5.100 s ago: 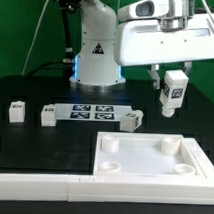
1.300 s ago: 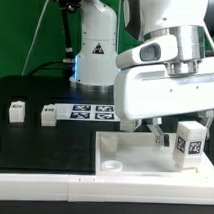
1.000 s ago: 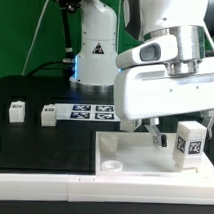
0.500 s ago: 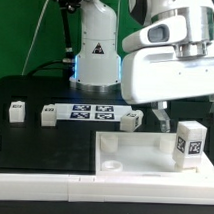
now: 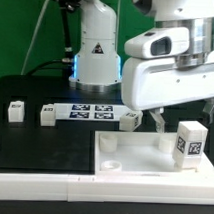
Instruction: Assemble one leg
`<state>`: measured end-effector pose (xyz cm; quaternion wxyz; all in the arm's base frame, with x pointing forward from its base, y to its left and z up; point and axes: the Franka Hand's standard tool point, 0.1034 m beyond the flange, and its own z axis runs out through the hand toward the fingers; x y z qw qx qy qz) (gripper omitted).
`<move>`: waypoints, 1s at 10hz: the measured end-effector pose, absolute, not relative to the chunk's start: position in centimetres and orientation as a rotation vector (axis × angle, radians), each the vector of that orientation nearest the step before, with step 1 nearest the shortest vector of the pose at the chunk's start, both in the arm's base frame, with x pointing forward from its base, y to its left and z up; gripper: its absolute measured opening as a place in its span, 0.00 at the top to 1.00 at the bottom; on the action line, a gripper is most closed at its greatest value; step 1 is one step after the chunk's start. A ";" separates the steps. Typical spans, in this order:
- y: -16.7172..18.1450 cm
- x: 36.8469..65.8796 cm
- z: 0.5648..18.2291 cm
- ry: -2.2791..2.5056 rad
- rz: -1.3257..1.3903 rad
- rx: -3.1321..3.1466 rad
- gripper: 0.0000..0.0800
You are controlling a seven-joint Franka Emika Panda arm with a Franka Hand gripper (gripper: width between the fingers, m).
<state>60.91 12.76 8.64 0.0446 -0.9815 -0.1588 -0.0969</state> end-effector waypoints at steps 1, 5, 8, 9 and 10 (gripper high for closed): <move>12.8 60.9 8.6 -0.485 -0.296 -2.999 0.19; 12.8 60.9 8.6 -0.485 -0.296 -2.999 0.19; 12.8 60.9 8.6 -0.485 -0.296 -2.999 0.19; 12.8 60.9 8.6 -0.485 -0.296 -2.999 0.19; 12.7 58.8 8.0 -0.452 -0.080 -3.009 0.19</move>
Offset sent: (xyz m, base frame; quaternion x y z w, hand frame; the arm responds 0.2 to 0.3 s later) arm 0.0000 0.0000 0.0000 0.0000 0.0000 0.0000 1.0000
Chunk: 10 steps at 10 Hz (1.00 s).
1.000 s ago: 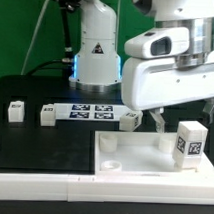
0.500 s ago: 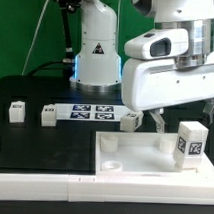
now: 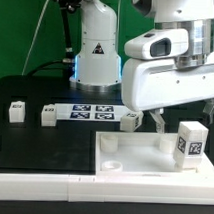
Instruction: Assemble one leg
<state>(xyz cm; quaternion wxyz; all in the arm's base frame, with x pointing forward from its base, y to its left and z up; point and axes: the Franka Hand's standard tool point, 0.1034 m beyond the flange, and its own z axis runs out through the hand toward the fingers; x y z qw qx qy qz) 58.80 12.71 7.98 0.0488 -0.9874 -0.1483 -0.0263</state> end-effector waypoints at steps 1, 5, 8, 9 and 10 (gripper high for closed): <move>12.9 59.8 9.5 -0.422 -0.067 -3.011 0.19; 12.9 60.6 10.2 -0.418 -0.060 -3.010 0.19; 12.8 60.3 10.2 -0.421 -0.003 -3.008 0.19; 12.7 60.4 10.0 -0.420 0.014 -3.008 0.19; 12.7 60.3 10.0 -0.421 0.013 -3.007 0.19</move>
Offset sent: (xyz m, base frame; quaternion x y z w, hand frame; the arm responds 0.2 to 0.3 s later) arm 0.0000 0.0000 0.0000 0.0000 0.0000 0.0000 1.0000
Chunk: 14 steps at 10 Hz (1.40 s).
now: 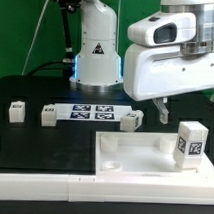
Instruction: Assemble one leg
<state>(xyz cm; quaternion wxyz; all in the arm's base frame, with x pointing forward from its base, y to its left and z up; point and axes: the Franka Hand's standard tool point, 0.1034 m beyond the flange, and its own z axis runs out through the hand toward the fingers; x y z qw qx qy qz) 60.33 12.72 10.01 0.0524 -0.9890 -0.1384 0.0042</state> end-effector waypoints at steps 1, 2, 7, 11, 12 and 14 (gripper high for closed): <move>12.7 60.3 10.0 -0.421 0.014 -3.007 0.19; 12.7 60.3 9.9 -0.421 0.014 -3.007 0.19; 12.4 63.0 8.4 -0.372 -0.019 -3.013 0.19; 12.4 62.7 7.8 -0.396 -0.010 -3.010 0.20; 12.4 62.7 7.8 -0.395 -0.011 -3.010 0.20; 12.2 62.8 7.9 -0.394 -0.012 -3.012 0.62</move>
Offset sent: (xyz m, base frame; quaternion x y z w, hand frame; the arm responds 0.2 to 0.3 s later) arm 0.0194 -0.0060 -0.0154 -0.0758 0.0251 0.0418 0.9959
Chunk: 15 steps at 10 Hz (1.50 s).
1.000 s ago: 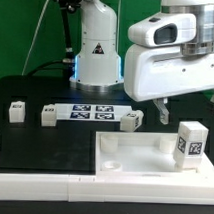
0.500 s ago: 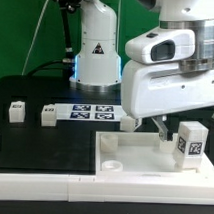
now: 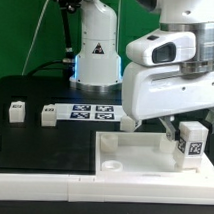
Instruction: Assemble one leg
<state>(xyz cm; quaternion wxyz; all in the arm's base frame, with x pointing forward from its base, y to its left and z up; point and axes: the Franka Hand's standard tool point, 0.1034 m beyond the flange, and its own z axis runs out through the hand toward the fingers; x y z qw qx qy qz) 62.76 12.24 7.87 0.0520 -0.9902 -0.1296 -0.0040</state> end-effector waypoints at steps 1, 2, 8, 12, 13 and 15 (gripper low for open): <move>12.1 62.8 7.8 -0.391 -0.011 -3.013 0.62; 12.1 62.8 7.8 -0.373 -0.010 -3.014 0.62; 12.0 62.6 7.6 0.382 0.012 -2.997 0.62; 13.0 62.2 7.3 1.145 0.069 -2.792 0.62; 13.3 62.2 7.3 1.339 0.078 -2.710 0.62; 13.4 62.1 7.2 1.595 0.098 -2.570 0.62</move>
Offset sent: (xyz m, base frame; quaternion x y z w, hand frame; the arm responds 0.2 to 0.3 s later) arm 0.0000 0.0000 0.0000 0.0000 0.0000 0.0000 1.0000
